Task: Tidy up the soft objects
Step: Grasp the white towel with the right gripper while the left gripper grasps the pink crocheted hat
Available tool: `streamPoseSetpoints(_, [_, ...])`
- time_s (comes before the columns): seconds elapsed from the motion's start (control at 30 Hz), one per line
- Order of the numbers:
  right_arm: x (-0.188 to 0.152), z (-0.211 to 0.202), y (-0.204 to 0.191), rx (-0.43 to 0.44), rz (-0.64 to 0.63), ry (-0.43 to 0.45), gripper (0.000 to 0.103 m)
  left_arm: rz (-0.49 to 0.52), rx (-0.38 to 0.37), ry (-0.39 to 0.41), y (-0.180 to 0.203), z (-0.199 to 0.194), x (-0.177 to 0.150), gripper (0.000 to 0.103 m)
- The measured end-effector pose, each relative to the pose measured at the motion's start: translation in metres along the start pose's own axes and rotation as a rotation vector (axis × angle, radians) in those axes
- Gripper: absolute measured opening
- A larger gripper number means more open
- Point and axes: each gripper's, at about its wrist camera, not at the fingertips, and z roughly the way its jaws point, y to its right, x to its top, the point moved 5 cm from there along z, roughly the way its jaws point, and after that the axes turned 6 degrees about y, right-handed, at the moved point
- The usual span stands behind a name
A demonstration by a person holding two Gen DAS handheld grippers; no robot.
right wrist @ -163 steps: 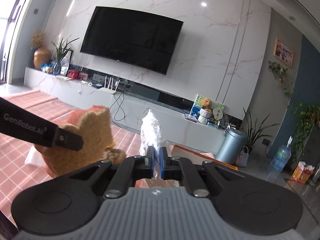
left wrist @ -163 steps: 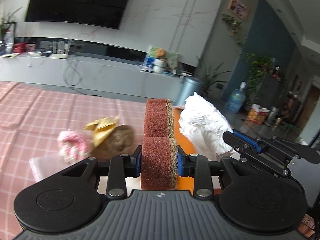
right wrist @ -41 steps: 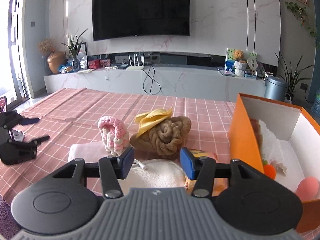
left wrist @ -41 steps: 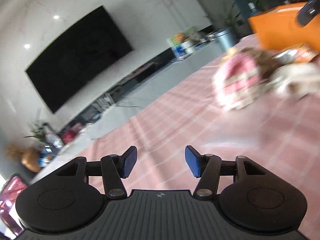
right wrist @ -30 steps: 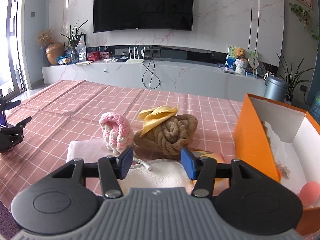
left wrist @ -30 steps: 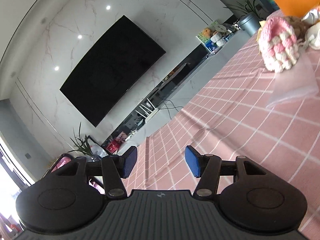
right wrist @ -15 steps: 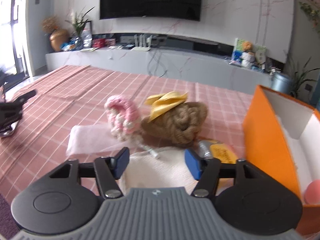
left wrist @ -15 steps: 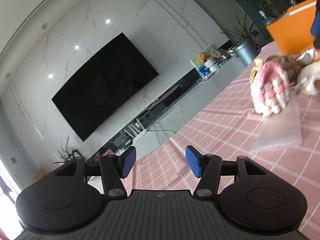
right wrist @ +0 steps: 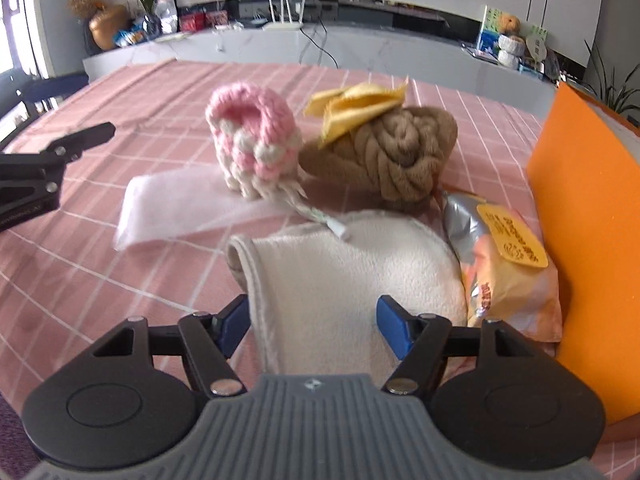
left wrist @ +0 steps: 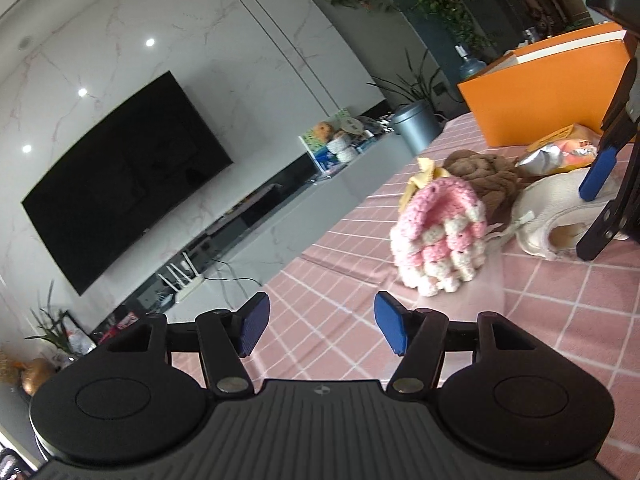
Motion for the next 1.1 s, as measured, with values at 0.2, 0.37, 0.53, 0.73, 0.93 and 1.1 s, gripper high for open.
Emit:
streamPoseSetpoints(0.2, [0.005, 0.003, 0.001, -0.033, -0.053, 0.029, 0.033, 0.017, -0.082, -0.003, 0.013, 0.012, 0.005, 0.079])
streamPoseSetpoints(0.37, [0.008, 0.004, 0.014, -0.026, -0.030, 0.032, 0.015, -0.021, -0.177, -0.001, 0.022, 0.028, 0.013, 0.089])
streamPoseSetpoints(0.53, [0.009, 0.006, 0.018, -0.005, -0.016, 0.023, 0.014, -0.076, -0.263, -0.014, 0.034, 0.047, 0.021, 0.094])
streamPoseSetpoints(0.73, [0.011, 0.007, 0.020, 0.008, 0.001, 0.011, 0.014, -0.149, -0.308, -0.061, 0.037, 0.071, 0.021, 0.094])
streamPoseSetpoints(0.93, [0.011, 0.008, 0.021, 0.017, 0.007, 0.012, 0.014, -0.161, -0.336, -0.101, 0.042, 0.089, 0.021, 0.094])
streamPoseSetpoints(1.1, [0.010, 0.008, 0.020, 0.022, 0.010, 0.013, 0.014, -0.184, -0.348, -0.117, 0.045, 0.097, 0.019, 0.082])
